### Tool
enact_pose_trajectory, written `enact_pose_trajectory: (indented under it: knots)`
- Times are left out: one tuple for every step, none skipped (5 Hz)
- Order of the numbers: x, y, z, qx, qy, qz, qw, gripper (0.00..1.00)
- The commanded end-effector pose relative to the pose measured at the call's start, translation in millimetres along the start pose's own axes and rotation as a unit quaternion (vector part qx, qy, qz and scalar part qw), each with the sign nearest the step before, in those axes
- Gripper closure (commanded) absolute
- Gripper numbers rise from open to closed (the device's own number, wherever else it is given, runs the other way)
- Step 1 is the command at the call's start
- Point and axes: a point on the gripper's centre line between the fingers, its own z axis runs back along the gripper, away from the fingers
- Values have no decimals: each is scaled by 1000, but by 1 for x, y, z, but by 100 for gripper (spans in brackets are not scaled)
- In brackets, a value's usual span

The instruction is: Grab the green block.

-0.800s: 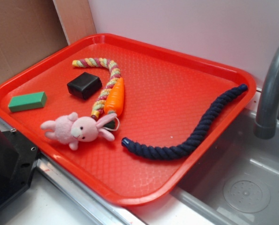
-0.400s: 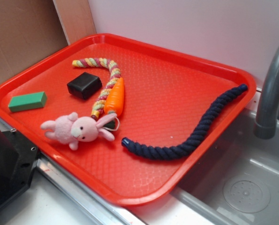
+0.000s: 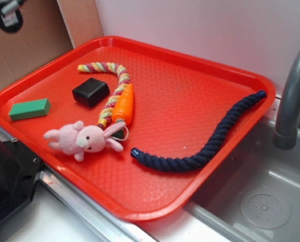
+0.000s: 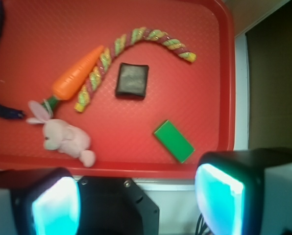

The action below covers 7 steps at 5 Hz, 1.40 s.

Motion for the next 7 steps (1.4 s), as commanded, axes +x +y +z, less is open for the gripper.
enact_pose_trajectory:
  knots:
    - [-3,24,-51,-16,-92,-170,981,0]
    - [-12,40,-68,-37,-82,-117,989,0]
    - [-13,60,-101,-62,-22,-81,994,0]
    - [-15,71,-140,-36,80,-70,994,0]
    - [-16,75,-142,-5,81,-37,996,0]
    - [-16,75,-142,-5,81,-37,996,0]
    - [-16,75,-142,-5,81,-37,996,0]
